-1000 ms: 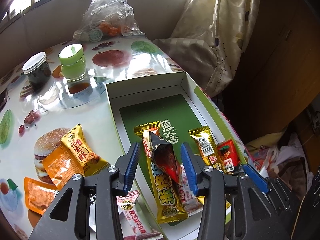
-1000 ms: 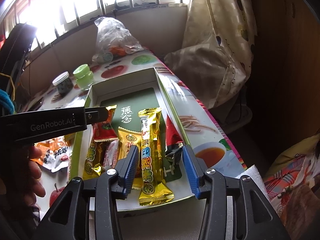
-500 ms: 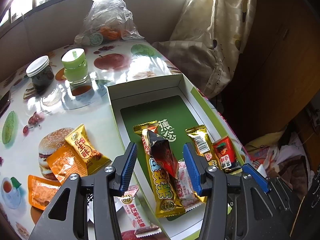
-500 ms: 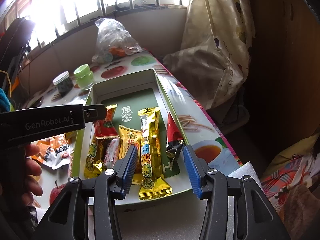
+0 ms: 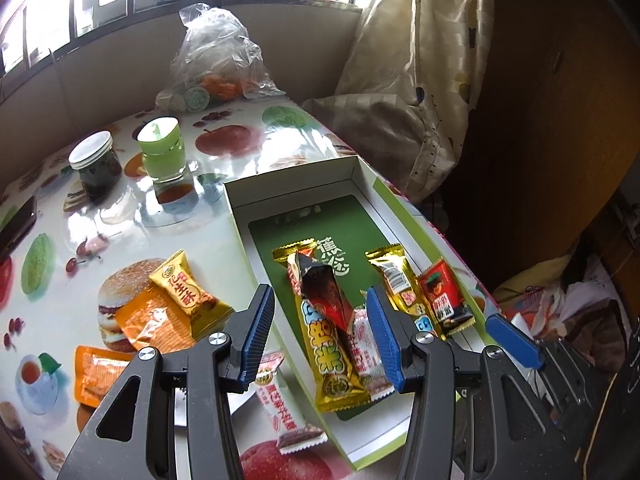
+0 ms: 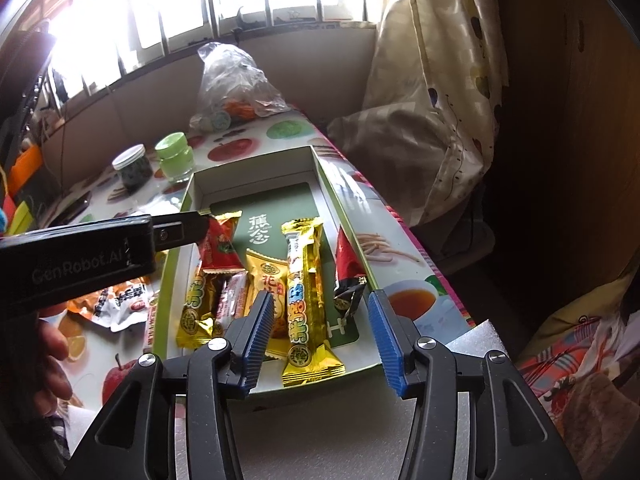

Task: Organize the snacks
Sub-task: 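Move both open tools back over the orange snack packets, then grasp an orange konjac packet with the right tool while the left grasps another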

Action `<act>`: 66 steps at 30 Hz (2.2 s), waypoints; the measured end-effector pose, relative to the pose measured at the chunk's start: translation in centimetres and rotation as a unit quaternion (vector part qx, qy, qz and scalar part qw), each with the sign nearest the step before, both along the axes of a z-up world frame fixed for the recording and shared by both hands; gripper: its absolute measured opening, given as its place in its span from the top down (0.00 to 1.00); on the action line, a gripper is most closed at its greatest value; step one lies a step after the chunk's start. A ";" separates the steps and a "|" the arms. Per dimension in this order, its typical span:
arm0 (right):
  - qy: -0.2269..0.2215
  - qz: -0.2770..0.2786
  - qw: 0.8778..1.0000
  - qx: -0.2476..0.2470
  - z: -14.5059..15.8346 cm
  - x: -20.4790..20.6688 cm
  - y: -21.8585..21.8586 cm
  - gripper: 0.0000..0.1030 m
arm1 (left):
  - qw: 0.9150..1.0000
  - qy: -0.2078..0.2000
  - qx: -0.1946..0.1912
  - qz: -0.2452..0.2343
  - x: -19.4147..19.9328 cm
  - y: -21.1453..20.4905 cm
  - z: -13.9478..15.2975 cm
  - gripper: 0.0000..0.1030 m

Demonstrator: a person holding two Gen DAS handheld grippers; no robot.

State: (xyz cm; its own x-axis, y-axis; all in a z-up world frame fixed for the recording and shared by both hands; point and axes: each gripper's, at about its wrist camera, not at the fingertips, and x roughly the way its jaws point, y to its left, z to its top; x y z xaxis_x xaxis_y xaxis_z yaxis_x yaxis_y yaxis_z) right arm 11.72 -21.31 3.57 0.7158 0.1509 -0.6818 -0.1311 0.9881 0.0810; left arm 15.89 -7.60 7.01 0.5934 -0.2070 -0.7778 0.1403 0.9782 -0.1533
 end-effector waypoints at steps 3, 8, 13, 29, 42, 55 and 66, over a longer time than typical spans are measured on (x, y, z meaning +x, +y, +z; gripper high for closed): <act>-0.005 0.002 1.000 0.001 0.2 -0.4 0.2 0.52 | 1.000 -0.005 -0.001 0.004 -0.6 0.4 0.2 0.52; -0.013 0.006 1.000 0.002 0.6 -1.0 0.7 0.51 | 1.000 -0.016 0.006 0.012 -1.7 1.3 0.5 0.52; -0.018 0.013 1.000 0.003 0.8 -1.4 1.3 0.51 | 1.000 -0.017 0.009 0.021 -2.7 2.3 0.4 0.52; -0.015 0.045 0.999 0.009 0.8 -2.4 3.8 0.50 | 0.999 -0.006 0.000 0.050 -5.6 6.7 -0.9 0.52; -0.002 0.101 0.995 0.009 0.4 -1.8 7.5 0.50 | 0.992 0.015 -0.009 0.122 -7.1 13.2 -2.4 0.52; 0.013 0.164 0.986 -0.021 -0.7 -1.4 11.6 0.50 | 0.986 0.048 -0.016 0.160 -6.7 16.6 -4.6 0.52; 0.019 0.206 0.978 -0.023 -0.5 0.0 14.8 0.50 | 0.981 0.073 -0.060 0.168 -6.5 17.4 -5.6 0.52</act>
State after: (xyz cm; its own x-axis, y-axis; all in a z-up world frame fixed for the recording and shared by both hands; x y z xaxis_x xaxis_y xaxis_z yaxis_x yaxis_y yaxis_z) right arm 11.73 -6.48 3.09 0.5755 0.3894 -0.7192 -0.5169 0.8546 0.0490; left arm 9.38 9.79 1.42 0.5272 -0.1149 -0.8419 -0.2186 0.9392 -0.2650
